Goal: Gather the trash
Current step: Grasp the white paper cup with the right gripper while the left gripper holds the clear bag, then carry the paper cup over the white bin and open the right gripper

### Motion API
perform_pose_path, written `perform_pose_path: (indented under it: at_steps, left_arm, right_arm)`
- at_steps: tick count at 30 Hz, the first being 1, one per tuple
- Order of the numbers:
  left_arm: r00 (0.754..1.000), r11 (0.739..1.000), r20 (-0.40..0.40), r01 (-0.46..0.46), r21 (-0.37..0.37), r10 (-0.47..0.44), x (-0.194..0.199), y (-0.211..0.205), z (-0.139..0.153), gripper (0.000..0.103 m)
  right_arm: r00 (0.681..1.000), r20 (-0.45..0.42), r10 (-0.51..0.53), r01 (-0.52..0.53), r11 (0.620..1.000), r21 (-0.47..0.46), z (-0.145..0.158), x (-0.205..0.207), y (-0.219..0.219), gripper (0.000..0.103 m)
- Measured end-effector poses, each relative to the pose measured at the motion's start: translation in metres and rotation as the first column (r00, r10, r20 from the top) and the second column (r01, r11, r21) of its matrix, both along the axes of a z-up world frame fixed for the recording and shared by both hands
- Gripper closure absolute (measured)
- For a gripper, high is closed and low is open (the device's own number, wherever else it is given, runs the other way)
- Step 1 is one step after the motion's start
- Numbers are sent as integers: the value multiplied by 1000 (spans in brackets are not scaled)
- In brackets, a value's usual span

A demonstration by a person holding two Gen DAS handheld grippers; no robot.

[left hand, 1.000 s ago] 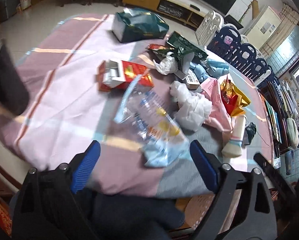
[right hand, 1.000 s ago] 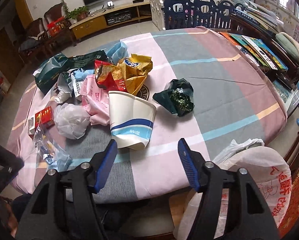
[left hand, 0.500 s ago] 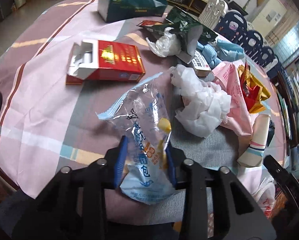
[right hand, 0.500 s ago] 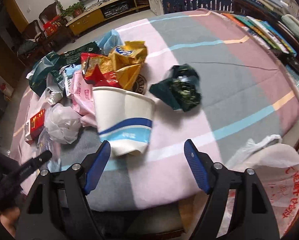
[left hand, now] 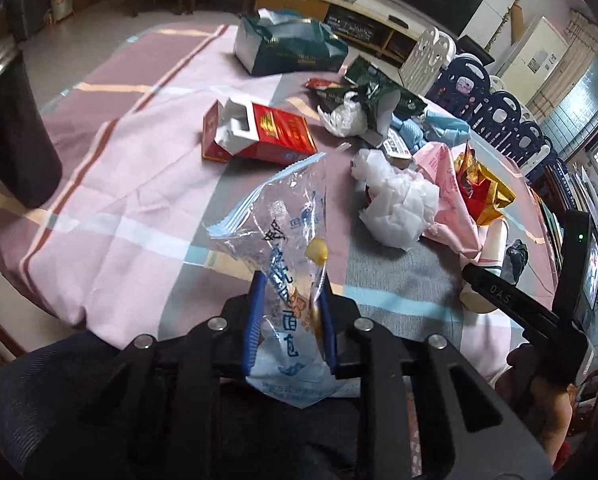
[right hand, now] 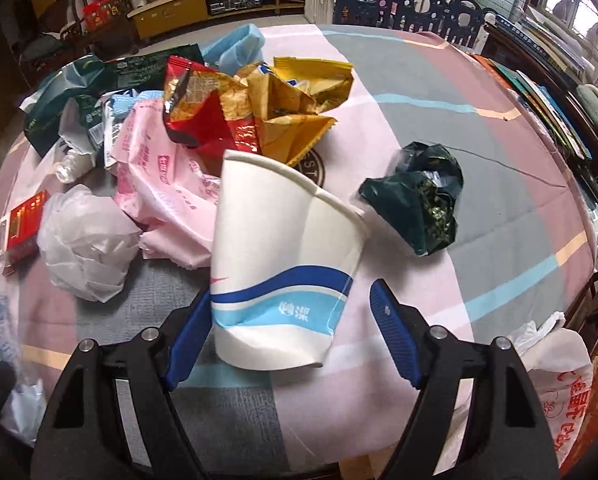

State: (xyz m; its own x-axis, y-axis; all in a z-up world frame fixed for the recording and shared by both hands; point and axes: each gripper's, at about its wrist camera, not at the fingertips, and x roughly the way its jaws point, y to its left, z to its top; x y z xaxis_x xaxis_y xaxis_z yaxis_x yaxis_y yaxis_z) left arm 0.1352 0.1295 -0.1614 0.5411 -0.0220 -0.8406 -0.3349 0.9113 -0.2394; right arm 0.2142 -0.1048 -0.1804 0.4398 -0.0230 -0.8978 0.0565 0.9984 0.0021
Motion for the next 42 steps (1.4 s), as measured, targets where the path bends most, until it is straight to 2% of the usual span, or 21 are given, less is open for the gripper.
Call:
perform_pose_path:
  at_steps: [1, 3, 12, 18, 25, 33, 42]
  left_arm:
    - [1000, 1000, 7, -4, 6, 4, 0, 1, 2, 76]
    - [1000, 1000, 17, -6, 9, 5, -2, 1, 6, 77]
    - [997, 996, 72, -20, 84, 13, -12, -5, 23, 77]
    - [996, 995, 91, -12, 100, 3, -15, -10, 29, 78]
    - [995, 994, 101, 0, 108, -11, -18, -15, 33, 78]
    - [993, 993, 117, -4, 122, -10, -20, -14, 38, 78]
    - [992, 991, 126, 13, 131, -29, -23, -21, 44, 78]
  right_arm:
    - [1000, -4, 3, -3, 1000, -6, 0, -1, 0, 52]
    - [1000, 19, 6, -6, 1000, 4, 6, -7, -1, 53]
    - [998, 64, 22, -25, 998, 50, 28, -41, -8, 53]
    - [991, 115, 70, -77, 995, 63, 46, -61, -6, 53]
    - [988, 143, 63, -76, 994, 84, 61, -67, -11, 53]
    - [988, 135, 74, -86, 993, 84, 59, -72, -6, 53]
    - [984, 161, 81, -92, 994, 64, 70, -76, -5, 53]
